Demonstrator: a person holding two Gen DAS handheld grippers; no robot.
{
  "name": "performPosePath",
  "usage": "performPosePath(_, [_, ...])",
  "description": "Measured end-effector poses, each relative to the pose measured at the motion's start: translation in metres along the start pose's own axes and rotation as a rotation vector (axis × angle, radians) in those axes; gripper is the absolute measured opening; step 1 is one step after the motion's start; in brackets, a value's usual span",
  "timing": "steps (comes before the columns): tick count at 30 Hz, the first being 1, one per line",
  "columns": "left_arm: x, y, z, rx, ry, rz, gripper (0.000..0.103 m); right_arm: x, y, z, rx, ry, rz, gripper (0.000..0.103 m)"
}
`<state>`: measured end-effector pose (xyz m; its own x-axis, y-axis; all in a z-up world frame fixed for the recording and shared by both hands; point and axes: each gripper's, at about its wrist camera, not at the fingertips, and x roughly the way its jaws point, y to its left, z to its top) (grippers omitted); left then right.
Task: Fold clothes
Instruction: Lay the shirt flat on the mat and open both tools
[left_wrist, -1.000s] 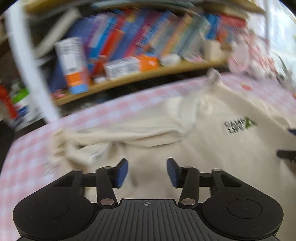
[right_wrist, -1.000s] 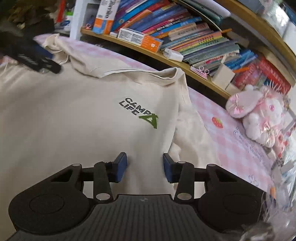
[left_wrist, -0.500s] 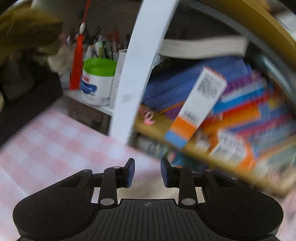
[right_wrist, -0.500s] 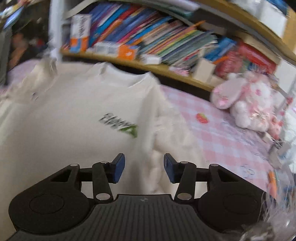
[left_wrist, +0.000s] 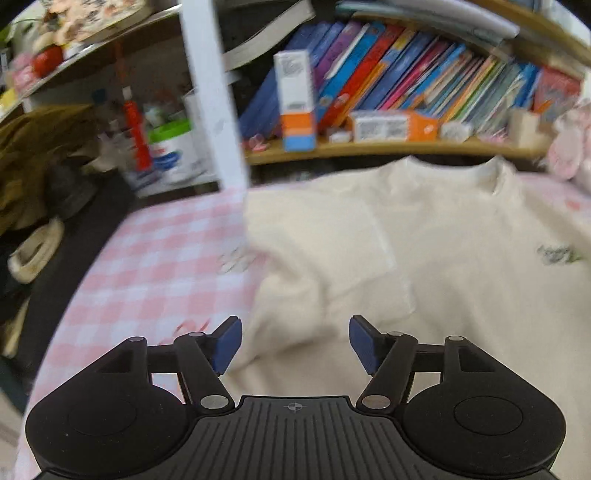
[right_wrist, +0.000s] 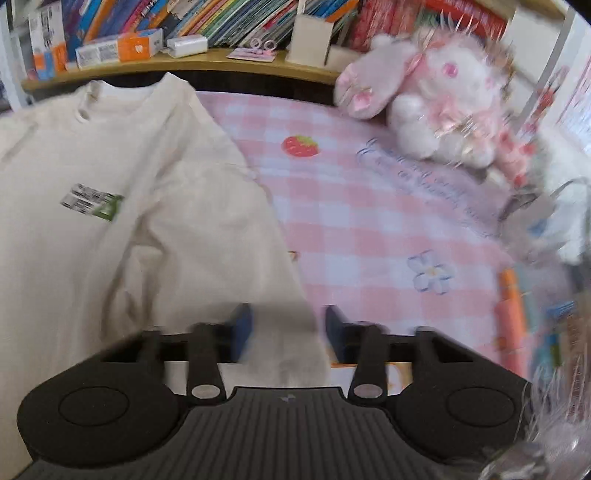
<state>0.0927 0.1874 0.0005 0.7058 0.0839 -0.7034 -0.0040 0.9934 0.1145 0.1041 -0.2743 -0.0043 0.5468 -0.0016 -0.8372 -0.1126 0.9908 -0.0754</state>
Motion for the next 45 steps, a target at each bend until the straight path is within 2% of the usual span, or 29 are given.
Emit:
performPosePath(1, [0.001,0.004,-0.005,-0.03,0.03,0.01,0.064,0.0,-0.003,0.001,0.024,0.014,0.033,0.001])
performPosePath(2, [0.002,0.008,-0.01,-0.062,0.059,0.019,0.063,0.001,-0.003,0.003,0.0,0.02,0.036,0.001])
performPosePath(4, [-0.003,0.013,-0.017,-0.114,0.058,0.008,0.05,0.003,-0.001,0.007,-0.075,0.022,0.027,0.0])
performPosePath(6, [-0.01,0.013,-0.023,-0.148,0.07,0.007,0.04,0.014,-0.002,0.017,-0.191,0.012,-0.069,0.0])
performPosePath(10, [-0.025,0.001,-0.033,-0.151,0.098,0.02,0.037,0.052,-0.032,0.048,-0.275,0.009,-0.238,0.0])
performPosePath(12, [-0.034,-0.008,-0.039,-0.142,0.105,0.029,0.038,0.062,-0.055,0.067,-0.214,0.017,-0.222,0.0])
performPosePath(14, [-0.038,-0.014,-0.043,-0.135,0.102,0.046,0.038,0.055,-0.078,0.081,-0.05,0.007,-0.095,0.003])
performPosePath(15, [-0.041,-0.016,-0.045,-0.133,0.1,0.052,0.038,0.046,-0.086,0.084,0.031,0.001,0.013,0.008])
performPosePath(17, [-0.043,-0.015,-0.048,-0.147,0.1,0.056,0.038,0.028,-0.086,0.079,0.095,-0.016,0.132,0.054])
performPosePath(18, [-0.044,-0.014,-0.049,-0.159,0.101,0.056,0.039,0.021,-0.078,0.073,0.07,-0.004,0.168,0.055])
performPosePath(20, [-0.047,-0.013,-0.052,-0.181,0.103,0.056,0.039,0.008,-0.063,0.061,0.018,0.02,0.238,0.053])
performPosePath(25, [-0.05,-0.017,-0.055,-0.19,0.099,0.078,0.039,0.005,-0.032,0.024,-0.096,0.133,0.216,0.049])
performPosePath(26, [-0.05,-0.017,-0.056,-0.19,0.096,0.081,0.039,0.006,-0.029,0.017,-0.114,0.141,0.202,0.048])
performPosePath(27, [-0.051,-0.018,-0.057,-0.191,0.094,0.085,0.039,0.001,-0.025,0.009,-0.144,0.106,0.199,0.045])
performPosePath(28, [-0.051,-0.018,-0.057,-0.197,0.092,0.086,0.039,-0.003,-0.022,0.005,-0.159,0.097,0.215,0.038])
performPosePath(30, [-0.052,-0.018,-0.058,-0.21,0.092,0.09,0.039,-0.009,-0.018,0.001,-0.207,0.106,0.258,0.012])
performPosePath(31, [-0.052,-0.018,-0.058,-0.214,0.093,0.094,0.039,-0.009,-0.015,0.0,-0.229,0.12,0.279,0.005])
performPosePath(34, [-0.053,-0.02,-0.058,-0.225,0.102,0.105,0.039,-0.009,-0.012,0.005,-0.312,0.129,0.294,0.005])
performPosePath(35, [-0.055,-0.021,-0.059,-0.228,0.107,0.109,0.039,-0.006,-0.013,0.009,-0.335,0.121,0.269,0.005])
performPosePath(40, [-0.063,-0.032,-0.063,-0.22,0.134,0.122,0.039,0.03,-0.041,0.038,-0.487,0.027,-0.071,0.005])
performPosePath(42, [-0.067,-0.037,-0.065,-0.205,0.141,0.112,0.04,0.045,-0.059,0.056,-0.45,0.014,-0.126,0.005])
performPosePath(45, [-0.068,-0.047,-0.067,-0.198,0.138,0.053,0.046,0.063,-0.072,0.073,-0.406,-0.004,-0.207,0.005])
